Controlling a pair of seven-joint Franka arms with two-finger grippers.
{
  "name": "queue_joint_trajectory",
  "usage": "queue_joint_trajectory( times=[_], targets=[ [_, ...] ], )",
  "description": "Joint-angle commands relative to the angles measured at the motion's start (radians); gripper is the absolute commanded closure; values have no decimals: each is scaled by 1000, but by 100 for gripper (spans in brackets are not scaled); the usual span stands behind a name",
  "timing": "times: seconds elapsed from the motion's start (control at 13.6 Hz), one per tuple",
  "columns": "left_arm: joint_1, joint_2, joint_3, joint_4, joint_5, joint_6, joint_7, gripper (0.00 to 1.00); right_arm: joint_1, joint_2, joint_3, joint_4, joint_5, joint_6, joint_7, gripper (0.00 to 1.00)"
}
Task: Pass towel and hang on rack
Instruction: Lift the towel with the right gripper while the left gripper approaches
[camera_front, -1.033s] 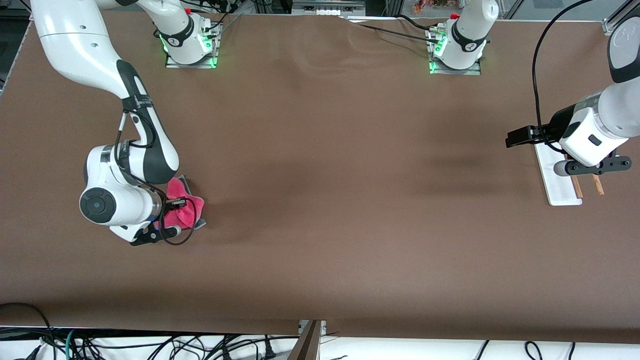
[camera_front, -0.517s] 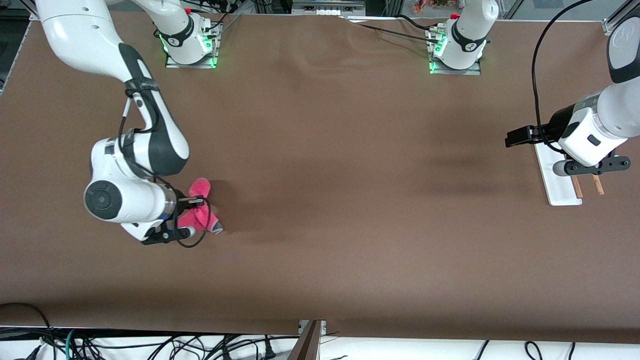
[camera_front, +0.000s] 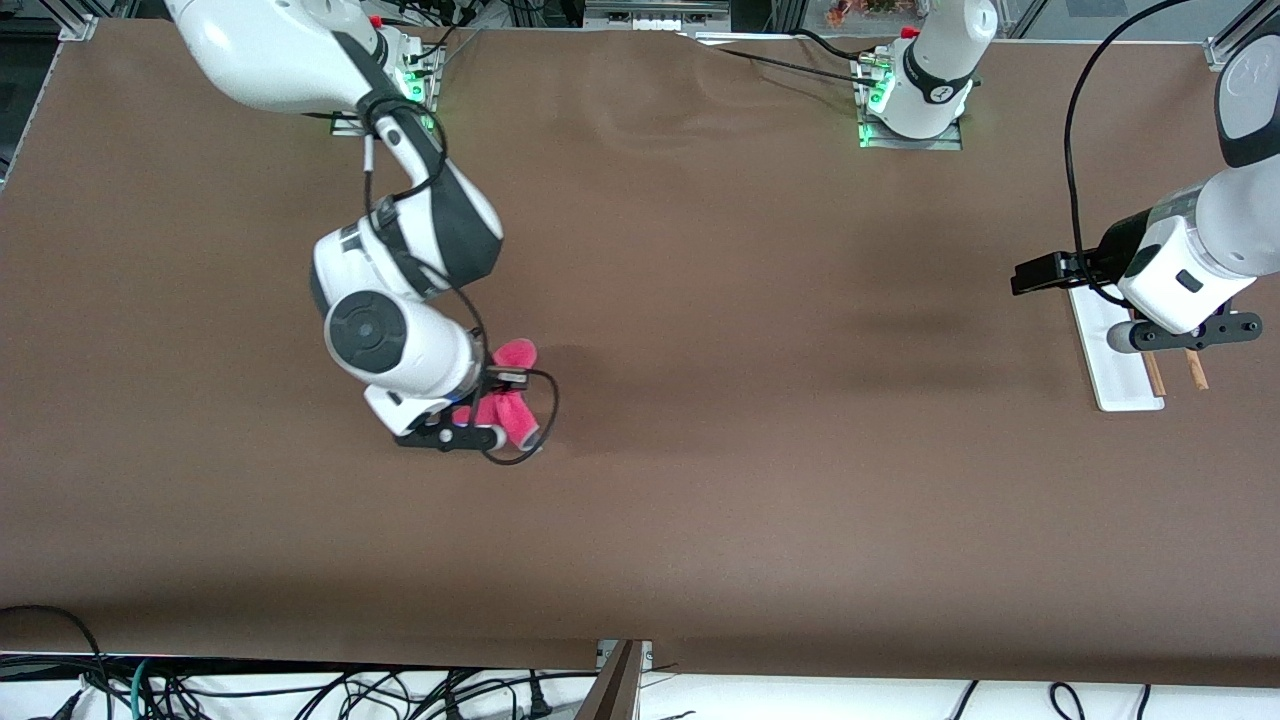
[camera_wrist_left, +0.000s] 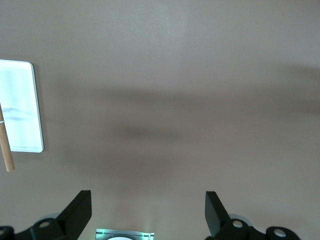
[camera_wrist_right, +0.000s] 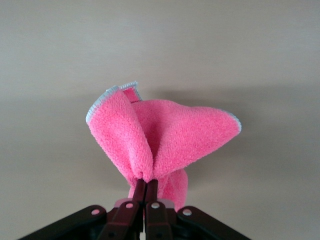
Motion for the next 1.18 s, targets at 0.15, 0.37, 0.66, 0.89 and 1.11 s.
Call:
queue_joint_trajectory(
  times=[0.15,0.37,0.66,0.89,1.11],
  targets=[
    [-2,46,-4,34,-88,-12,-32,0,93,2,-7,14,6,92,70,100],
    [-7,83,-5,29,-211,7,-29,0,133,5,-7,14,8,143,84,100],
    [-64,137,-7,26,-372,74,46,0,176,8,-5,13,8,206,131,100],
    [-94,184,-7,3,-487,197,164,0,222,6,-5,13,14,258,243,100],
    [-116,247,-7,4,-587,270,361,1,255,6,3,14,14,332,341,100]
  ],
)
